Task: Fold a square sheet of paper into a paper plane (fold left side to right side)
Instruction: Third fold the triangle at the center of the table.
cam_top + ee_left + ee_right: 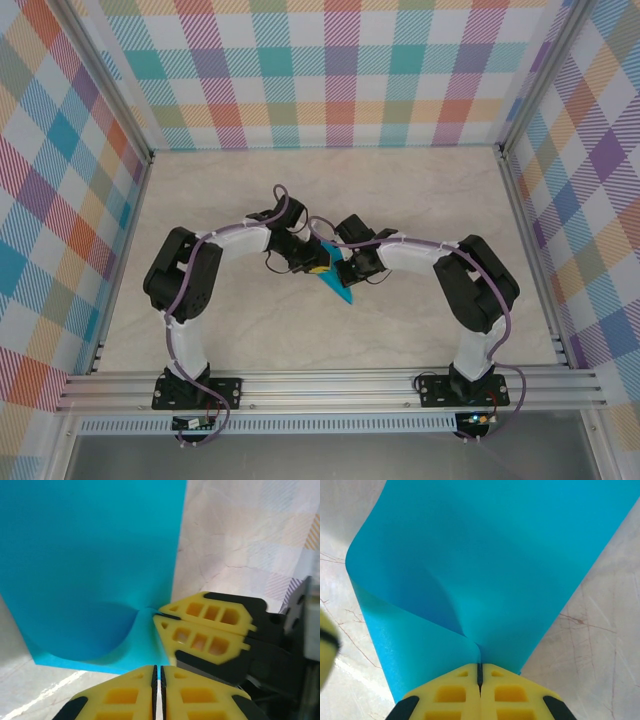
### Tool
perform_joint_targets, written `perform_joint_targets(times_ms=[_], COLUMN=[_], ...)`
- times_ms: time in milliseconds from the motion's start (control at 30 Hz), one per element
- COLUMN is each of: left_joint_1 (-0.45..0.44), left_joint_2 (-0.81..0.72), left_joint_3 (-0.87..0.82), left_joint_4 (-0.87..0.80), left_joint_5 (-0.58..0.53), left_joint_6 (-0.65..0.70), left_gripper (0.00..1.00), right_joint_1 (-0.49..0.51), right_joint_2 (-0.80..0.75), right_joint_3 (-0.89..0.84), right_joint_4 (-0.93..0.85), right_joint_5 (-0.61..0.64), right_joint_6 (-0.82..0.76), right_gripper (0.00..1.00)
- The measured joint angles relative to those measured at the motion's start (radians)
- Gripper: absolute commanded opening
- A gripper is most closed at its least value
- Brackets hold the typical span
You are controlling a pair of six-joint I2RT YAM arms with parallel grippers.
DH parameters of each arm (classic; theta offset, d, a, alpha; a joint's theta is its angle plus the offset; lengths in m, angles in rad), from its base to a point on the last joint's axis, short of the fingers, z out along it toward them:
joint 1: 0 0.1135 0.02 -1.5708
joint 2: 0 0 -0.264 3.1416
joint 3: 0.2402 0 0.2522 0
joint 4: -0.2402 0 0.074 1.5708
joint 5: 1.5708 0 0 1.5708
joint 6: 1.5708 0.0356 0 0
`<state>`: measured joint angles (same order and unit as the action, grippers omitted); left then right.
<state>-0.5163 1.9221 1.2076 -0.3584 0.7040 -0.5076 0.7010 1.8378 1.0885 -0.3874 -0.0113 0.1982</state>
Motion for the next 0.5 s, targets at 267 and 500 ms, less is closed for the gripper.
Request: perform_joint_targets(times_ms=[267, 500], left_joint_1=[-0.001, -0.001], left_joint_2=[0.02, 0.026], left_joint_3=[0.0, 0.0], left_joint_4=[0.027, 0.029], left_joint_5=[-0.014, -0.029], left_joint_6=[-0.013, -0.017], left_gripper=[0.12, 0.12], right_joint_1=[0.0, 0.0], right_joint_2=[0.0, 0.001], right_joint_3=[0.0, 0.001], right_joint_4=[0.0, -0.002], right_joint_5=[0.0, 0.0], right_joint_6=[0.0, 0.0], right_gripper=[0.0, 0.0])
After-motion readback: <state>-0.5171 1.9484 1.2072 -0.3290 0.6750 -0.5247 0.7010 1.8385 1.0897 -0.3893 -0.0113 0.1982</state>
